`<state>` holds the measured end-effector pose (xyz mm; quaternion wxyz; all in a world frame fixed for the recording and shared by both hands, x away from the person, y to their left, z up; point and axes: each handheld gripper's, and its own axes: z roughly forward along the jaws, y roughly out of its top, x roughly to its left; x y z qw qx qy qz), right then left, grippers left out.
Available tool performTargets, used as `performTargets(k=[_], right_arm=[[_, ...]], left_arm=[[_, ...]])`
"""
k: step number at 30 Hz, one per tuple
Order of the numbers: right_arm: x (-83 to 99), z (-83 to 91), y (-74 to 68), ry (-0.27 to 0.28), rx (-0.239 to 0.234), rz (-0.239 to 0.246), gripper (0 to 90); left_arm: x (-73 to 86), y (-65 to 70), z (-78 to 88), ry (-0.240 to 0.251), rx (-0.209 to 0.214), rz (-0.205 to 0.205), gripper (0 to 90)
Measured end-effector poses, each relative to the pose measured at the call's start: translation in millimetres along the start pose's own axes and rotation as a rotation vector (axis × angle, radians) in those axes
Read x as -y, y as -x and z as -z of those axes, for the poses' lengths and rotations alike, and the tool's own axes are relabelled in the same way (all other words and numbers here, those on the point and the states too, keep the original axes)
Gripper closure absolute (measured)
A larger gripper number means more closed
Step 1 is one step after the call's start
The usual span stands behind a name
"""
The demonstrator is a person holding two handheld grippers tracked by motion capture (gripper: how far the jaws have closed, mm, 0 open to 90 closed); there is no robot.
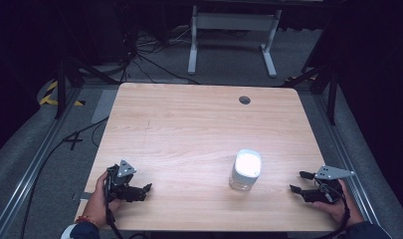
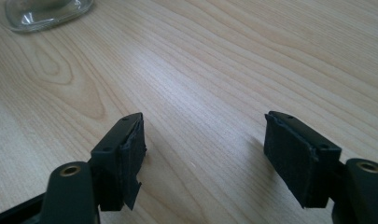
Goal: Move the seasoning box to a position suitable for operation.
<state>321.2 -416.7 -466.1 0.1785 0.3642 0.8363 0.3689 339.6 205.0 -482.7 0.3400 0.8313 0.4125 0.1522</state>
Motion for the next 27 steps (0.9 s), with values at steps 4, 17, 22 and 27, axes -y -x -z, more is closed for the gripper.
performTargets(k=[4,17,22,27], right_arm=[[-0.2,0.1,0.6,0.001,-0.001,0.003,31.2],[-24.5,9.0,3.9,0.068,-0.001,-0.001,58.8],[-47.1,9.2,2.6,0.102,-0.03,0.013,82.8],[-78.8,2.6,-3.4,0.121,-0.077,0.085,89.6]], left_arm=[[-6.0,2.5,-5.3,-0.004,0.019,-0.029,0.1],[-17.3,13.3,-15.9,-0.005,0.106,-0.125,0.1],[-20.9,14.7,-18.8,-0.008,0.114,-0.139,0.2],[-20.8,14.8,-18.7,-0.008,0.113,-0.139,0.3]])
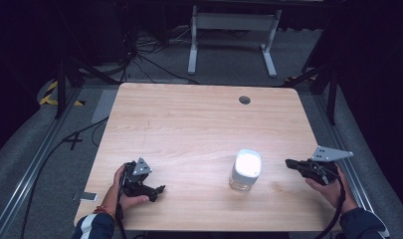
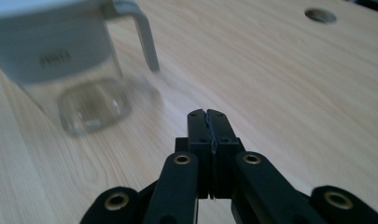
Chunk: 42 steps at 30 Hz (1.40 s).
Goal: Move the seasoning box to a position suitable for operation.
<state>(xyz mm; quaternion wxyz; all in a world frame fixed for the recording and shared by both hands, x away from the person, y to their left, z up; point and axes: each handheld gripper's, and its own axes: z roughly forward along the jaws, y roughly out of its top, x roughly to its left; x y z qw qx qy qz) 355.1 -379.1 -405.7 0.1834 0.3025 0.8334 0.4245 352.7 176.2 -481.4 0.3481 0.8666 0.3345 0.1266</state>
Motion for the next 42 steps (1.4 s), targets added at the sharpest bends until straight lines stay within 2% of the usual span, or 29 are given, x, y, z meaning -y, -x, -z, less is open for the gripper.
performTargets(k=[7,9,10,14,18,22,27,29,31,32,34,35,36,41,42], right_arm=[[-52.5,-19.5,-8.7,0.071,-0.07,0.046,89.7],[-58.8,-22.7,-11.0,0.076,-0.078,0.057,89.7],[-66.1,-26.7,-14.1,0.079,-0.103,0.072,89.8],[-83.5,-42.5,-26.5,0.08,-0.149,0.106,89.8],[-91.8,-51.3,-35.2,0.076,-0.168,0.129,89.8],[-92.3,-59.8,-38.6,0.044,-0.172,0.142,89.8],[-90.8,-60.3,-36.2,0.053,-0.184,0.121,89.8],[-90.1,-60.5,-35.4,0.057,-0.189,0.117,89.9],[-89.9,-60.6,-35.6,0.057,-0.185,0.117,89.9],[-89.8,-60.8,-35.6,0.057,-0.184,0.117,89.9],[-89.7,-61.0,-35.6,0.059,-0.187,0.113,89.9],[-89.7,-61.1,-35.6,0.059,-0.186,0.115,89.9],[-89.7,-61.2,-35.5,0.06,-0.185,0.116,89.9],[-88.7,-62.0,-34.4,0.064,-0.182,0.111,89.9],[-88.5,-62.0,-34.0,0.064,-0.181,0.111,89.9]], left_arm=[[0.0,0.0,0.0,0.0,0.0,0.0,0.3],[0.0,0.0,0.0,0.0,0.0,0.001,0.2],[0.0,0.0,0.0,0.0,0.0,0.001,0.3],[0.0,0.0,0.0,0.001,0.001,0.0,0.3],[0.0,-0.1,0.0,0.0,0.001,-0.001,0.3],[0.0,0.0,0.0,-0.001,0.001,0.0,0.4],[-0.2,0.7,-0.1,-0.001,-0.003,0.005,0.4],[-1.5,2.8,0.8,-0.014,-0.011,0.02,0.8],[-4.9,6.2,2.0,-0.012,-0.011,0.012,7.2],[-7.3,8.8,1.5,-0.001,-0.011,0.017,15.6],[-16.7,19.2,-2.5,-0.004,0.011,-0.039,23.9],[-19.8,22.9,-2.9,-0.001,0.026,-0.052,29.6],[-24.4,27.2,-3.5,0.017,0.033,-0.076,33.6],[-52.3,49.2,-5.4,0.092,0.106,-0.129,59.0],[-60.4,55.0,-5.9,0.119,0.131,-0.139,64.3]])
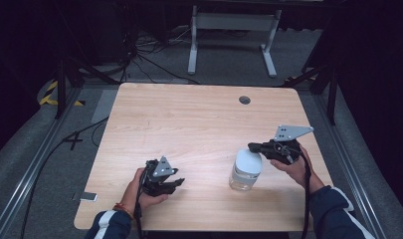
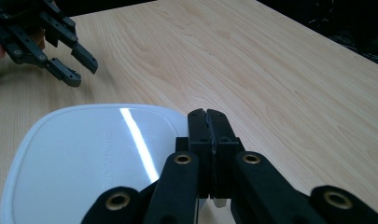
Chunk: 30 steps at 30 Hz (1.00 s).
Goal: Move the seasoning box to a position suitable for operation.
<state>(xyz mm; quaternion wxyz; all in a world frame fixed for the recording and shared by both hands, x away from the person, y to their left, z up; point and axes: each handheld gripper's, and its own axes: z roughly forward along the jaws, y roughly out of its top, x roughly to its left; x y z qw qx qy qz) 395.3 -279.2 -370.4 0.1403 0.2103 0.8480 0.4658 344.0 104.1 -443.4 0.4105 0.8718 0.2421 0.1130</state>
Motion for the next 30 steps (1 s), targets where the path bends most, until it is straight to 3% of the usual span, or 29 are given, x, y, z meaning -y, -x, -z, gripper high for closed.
performTargets(k=[6,8,12,19,30], right_arm=[[0.7,0.3,0.8,0.001,0.004,-0.003,89.9],[0.9,0.3,0.8,0.002,0.01,-0.002,89.9],[1.3,0.6,0.1,0.004,0.012,-0.006,89.9],[2.1,1.1,0.9,0.007,0.012,-0.006,89.8],[3.0,0.9,0.0,0.003,0.029,0.001,89.9]], left_arm=[[-42.6,24.9,-14.5,0.095,0.089,-0.087,85.1],[-55.7,33.3,-22.4,0.114,0.132,-0.12,88.0],[-76.2,46.3,-36.9,0.125,0.159,-0.177,89.5],[-93.4,52.6,-48.5,0.158,0.187,-0.178,89.6],[-106.4,50.7,-44.5,0.191,0.158,-0.187,88.9]])
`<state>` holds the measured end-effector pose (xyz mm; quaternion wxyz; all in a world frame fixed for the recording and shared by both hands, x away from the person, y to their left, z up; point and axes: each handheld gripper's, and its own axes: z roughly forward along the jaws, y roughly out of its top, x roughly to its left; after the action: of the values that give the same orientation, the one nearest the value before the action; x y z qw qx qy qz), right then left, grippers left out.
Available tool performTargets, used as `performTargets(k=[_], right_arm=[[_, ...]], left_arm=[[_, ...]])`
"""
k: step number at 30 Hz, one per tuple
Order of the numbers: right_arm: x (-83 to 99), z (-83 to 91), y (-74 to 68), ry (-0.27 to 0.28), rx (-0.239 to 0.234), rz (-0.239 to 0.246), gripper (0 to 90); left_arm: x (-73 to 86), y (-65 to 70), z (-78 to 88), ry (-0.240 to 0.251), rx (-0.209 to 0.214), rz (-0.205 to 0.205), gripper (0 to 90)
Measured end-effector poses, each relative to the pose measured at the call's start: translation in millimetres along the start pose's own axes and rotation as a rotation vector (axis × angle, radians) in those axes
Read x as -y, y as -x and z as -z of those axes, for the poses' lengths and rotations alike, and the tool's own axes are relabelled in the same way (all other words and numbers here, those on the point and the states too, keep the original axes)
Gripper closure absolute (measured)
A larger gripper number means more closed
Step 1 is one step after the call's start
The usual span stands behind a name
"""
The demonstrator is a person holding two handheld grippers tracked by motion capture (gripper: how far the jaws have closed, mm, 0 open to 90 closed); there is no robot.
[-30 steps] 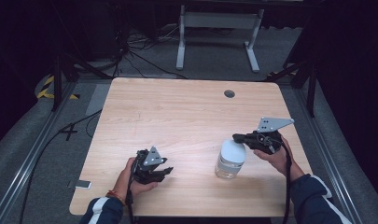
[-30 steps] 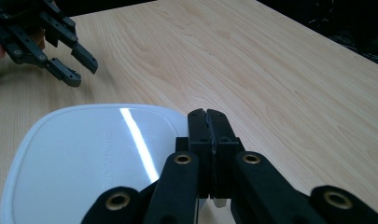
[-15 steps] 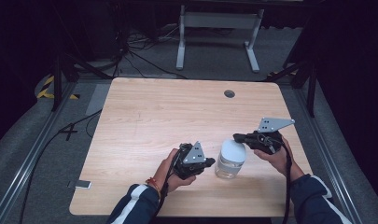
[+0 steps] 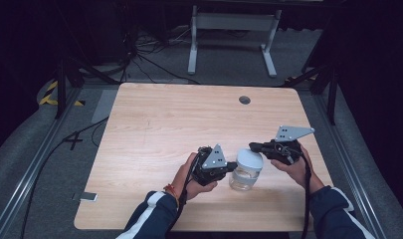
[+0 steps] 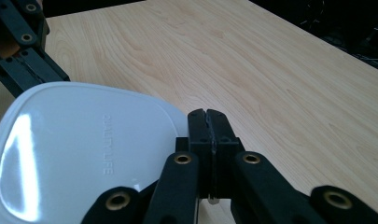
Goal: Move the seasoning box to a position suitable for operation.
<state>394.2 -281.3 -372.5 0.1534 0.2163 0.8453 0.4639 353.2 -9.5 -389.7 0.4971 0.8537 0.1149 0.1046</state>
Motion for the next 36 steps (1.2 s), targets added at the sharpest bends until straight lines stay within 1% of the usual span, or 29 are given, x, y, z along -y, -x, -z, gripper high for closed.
performTargets(k=[1,2,4,10,13,18,22,24,25,26,28,30,31,32,34,35,36], right_arm=[[0.0,0.0,-0.1,0.0,0.0,0.001,89.9],[0.0,0.1,-0.1,0.0,-0.001,0.001,89.8],[0.2,0.4,0.3,-0.002,0.001,0.002,89.9],[1.4,1.8,2.3,0.001,0.006,0.001,89.9],[2.4,2.7,3.6,0.003,0.002,-0.009,89.8],[3.8,4.3,5.3,0.001,0.013,-0.017,89.8],[4.5,4.6,6.0,-0.006,0.021,-0.013,89.8],[5.6,4.3,7.4,-0.006,0.019,-0.015,89.8],[6.0,4.2,8.0,-0.008,0.02,-0.014,89.8],[6.7,4.3,9.1,-0.006,0.021,-0.017,89.8],[7.5,5.1,10.0,-0.009,0.023,-0.023,89.8],[8.4,5.4,11.2,-0.011,0.023,-0.023,89.8],[8.9,5.7,11.7,-0.012,0.022,-0.027,89.8],[9.3,6.0,12.2,-0.013,0.021,-0.027,89.8],[10.1,6.3,12.5,-0.012,0.022,-0.027,89.9],[10.5,6.5,12.7,-0.014,0.023,-0.025,89.8],[10.9,6.8,12.9,-0.017,0.023,-0.026,89.8]], left_arm=[[-1.4,-0.2,-0.2,-0.002,-0.004,-0.005,88.6],[-2.6,-0.1,-0.5,0.004,0.0,0.007,88.5],[-6.0,-1.3,-0.5,0.006,0.0,-0.004,88.2],[-14.2,-4.1,-1.9,0.008,0.002,-0.011,86.9],[-20.1,-8.1,-2.5,0.009,0.002,-0.009,87.0],[-30.5,-15.6,-3.2,0.004,-0.015,-0.023,86.4],[-34.5,-17.5,-5.7,-0.01,-0.024,-0.036,86.1],[-36.3,-19.3,-6.7,-0.013,-0.03,-0.034,86.1],[-37.5,-20.9,-7.5,-0.013,-0.024,-0.029,86.0],[-38.4,-22.0,-7.8,-0.015,-0.028,-0.04,85.9],[-39.9,-23.0,-9.7,-0.022,-0.03,-0.035,85.6],[-41.6,-24.8,-11.5,-0.024,-0.034,-0.042,85.6],[-42.0,-24.9,-12.5,-0.018,-0.034,-0.034,85.5],[-42.8,-25.6,-12.9,-0.027,-0.035,-0.041,85.6],[-43.2,-25.9,-14.9,-0.023,-0.035,-0.033,85.5],[-43.6,-26.8,-15.6,-0.03,-0.039,-0.045,85.4],[-43.8,-27.0,-16.4,-0.032,-0.037,-0.041,85.1]])
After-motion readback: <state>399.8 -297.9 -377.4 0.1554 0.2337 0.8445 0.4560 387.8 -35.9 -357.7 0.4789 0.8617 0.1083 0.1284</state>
